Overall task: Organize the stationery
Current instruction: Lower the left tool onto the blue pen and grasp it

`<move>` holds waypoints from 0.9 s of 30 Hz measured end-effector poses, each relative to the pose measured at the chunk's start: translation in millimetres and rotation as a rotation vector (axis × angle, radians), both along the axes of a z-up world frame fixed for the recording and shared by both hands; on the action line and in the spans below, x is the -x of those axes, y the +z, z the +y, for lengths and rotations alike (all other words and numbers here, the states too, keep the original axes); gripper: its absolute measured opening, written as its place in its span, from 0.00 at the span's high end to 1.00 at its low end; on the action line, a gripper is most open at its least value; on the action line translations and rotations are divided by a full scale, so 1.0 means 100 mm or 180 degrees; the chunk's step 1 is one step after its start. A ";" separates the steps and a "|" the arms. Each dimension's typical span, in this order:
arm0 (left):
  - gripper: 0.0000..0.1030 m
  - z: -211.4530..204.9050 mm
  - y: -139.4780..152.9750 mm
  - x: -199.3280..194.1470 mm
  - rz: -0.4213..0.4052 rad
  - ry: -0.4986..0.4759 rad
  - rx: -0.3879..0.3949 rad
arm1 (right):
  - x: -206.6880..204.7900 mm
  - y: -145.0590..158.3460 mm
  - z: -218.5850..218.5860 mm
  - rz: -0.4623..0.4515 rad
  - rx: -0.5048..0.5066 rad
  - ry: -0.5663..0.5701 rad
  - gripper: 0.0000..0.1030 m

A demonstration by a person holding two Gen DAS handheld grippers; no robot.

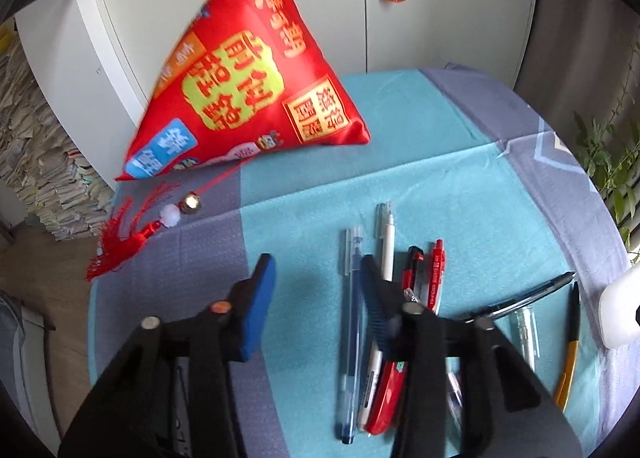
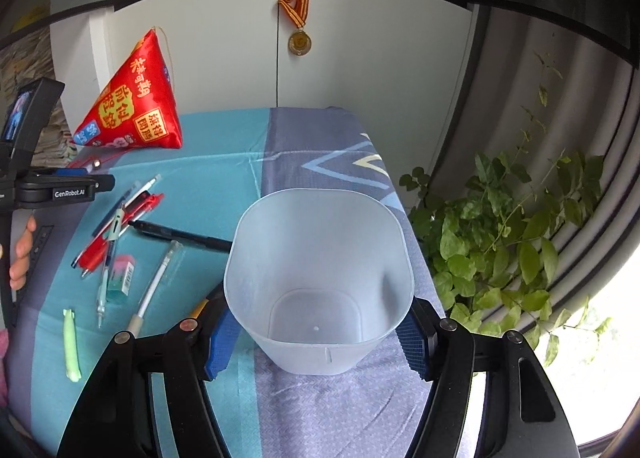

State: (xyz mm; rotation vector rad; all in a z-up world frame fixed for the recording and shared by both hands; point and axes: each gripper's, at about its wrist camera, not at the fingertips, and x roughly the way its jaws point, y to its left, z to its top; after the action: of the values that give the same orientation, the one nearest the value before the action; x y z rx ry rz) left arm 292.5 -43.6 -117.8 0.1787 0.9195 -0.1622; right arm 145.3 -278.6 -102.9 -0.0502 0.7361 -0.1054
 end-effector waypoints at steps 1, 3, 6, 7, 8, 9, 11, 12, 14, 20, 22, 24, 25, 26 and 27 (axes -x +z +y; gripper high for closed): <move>0.66 0.00 -0.03 -0.02 0.0045 -0.0001 0.0012 | -0.01 -0.02 -0.01 0.0000 -0.0007 0.0008 0.32; 0.66 -0.01 -0.07 -0.05 0.0101 -0.0042 0.0062 | -0.01 -0.04 -0.03 -0.0014 -0.0034 0.0029 0.32; 0.66 -0.05 -0.09 -0.08 0.0126 -0.0089 0.0092 | -0.02 -0.06 -0.04 -0.0044 -0.0048 0.0067 0.32; 0.66 -0.07 -0.11 -0.10 0.0133 -0.0093 0.0065 | -0.02 -0.06 -0.03 -0.0052 -0.0037 0.0083 0.32; 0.66 -0.07 -0.13 -0.11 0.0146 -0.0094 0.0048 | -0.02 -0.06 -0.03 -0.0066 -0.0024 0.0094 0.32; 0.66 -0.08 -0.15 -0.14 0.0163 -0.0090 0.0041 | -0.02 -0.06 -0.02 -0.0086 -0.0004 0.0108 0.32; 0.70 -0.08 -0.19 -0.17 0.0203 -0.0069 0.0046 | -0.03 -0.06 0.00 -0.0114 0.0024 0.0130 0.32; 0.73 -0.09 -0.21 -0.20 0.0218 -0.0070 0.0067 | -0.04 -0.06 0.01 -0.0126 0.0030 0.0143 0.32; 0.74 -0.09 -0.21 -0.25 0.0213 -0.0068 0.0130 | -0.05 -0.06 0.01 -0.0145 0.0035 0.0151 0.32; 0.90 -0.20 -0.22 -0.28 0.0138 -0.0165 0.0074 | -0.06 -0.06 0.01 -0.0184 0.0040 0.0162 0.32; 0.90 -0.24 -0.23 -0.25 0.0114 -0.0202 -0.0001 | -0.06 -0.06 0.02 -0.0183 0.0046 0.0168 0.32; 0.90 -0.24 -0.23 -0.24 0.0176 -0.0217 0.0087 | -0.06 -0.05 0.02 -0.0175 0.0042 0.0180 0.32; 0.90 -0.23 -0.21 -0.23 0.0190 -0.0213 0.0149 | -0.06 -0.05 0.02 -0.0172 0.0041 0.0187 0.32; 0.90 -0.21 -0.17 -0.21 0.0174 -0.0203 0.0189 | -0.06 -0.05 0.03 -0.0169 0.0043 0.0193 0.32; 0.90 -0.20 -0.12 -0.18 0.0143 -0.0198 0.0211 | -0.06 -0.05 0.03 -0.0166 0.0044 0.0202 0.32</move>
State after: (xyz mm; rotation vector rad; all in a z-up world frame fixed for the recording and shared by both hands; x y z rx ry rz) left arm 310.0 -63.4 -129.9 0.1428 0.9525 -0.2550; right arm 151.0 -275.3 -107.6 -0.0837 0.6812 -0.0511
